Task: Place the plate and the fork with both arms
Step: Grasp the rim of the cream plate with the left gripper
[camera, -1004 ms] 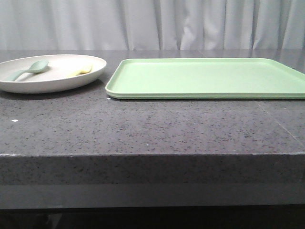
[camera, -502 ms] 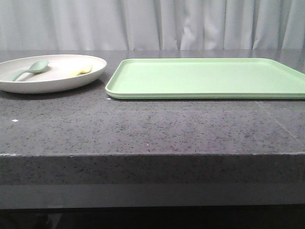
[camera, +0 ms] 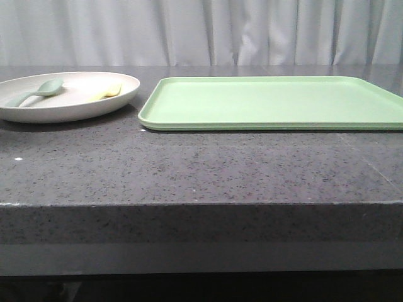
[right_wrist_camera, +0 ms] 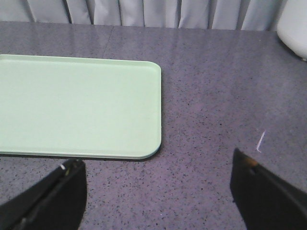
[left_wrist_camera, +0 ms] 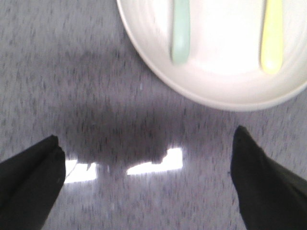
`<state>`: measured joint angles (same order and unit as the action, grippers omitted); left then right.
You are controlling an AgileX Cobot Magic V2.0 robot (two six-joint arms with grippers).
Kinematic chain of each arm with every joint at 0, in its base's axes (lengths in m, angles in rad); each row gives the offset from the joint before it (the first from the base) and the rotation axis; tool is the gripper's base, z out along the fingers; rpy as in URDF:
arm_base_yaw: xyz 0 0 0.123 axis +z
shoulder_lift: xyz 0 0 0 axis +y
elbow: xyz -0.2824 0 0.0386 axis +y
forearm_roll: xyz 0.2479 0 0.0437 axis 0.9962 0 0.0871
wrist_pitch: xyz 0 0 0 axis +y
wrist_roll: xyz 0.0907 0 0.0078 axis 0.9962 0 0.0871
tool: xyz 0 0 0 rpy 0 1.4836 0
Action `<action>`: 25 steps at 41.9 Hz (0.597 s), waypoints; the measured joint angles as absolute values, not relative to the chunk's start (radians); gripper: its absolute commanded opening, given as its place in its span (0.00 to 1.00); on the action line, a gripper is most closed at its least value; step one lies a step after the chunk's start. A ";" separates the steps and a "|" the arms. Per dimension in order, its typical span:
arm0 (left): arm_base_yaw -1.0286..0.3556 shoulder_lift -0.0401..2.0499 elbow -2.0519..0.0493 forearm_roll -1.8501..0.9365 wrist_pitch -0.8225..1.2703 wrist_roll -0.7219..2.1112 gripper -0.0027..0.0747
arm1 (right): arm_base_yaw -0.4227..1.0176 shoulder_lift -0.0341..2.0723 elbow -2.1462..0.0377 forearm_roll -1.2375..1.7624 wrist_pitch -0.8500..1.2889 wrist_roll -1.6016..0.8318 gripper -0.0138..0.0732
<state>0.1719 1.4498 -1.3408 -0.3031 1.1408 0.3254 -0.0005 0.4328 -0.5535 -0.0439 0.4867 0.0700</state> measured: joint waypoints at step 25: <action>0.216 1.901 -1.776 -0.396 1.230 0.389 0.57 | 0.000 0.433 -0.553 -0.044 0.487 0.070 0.88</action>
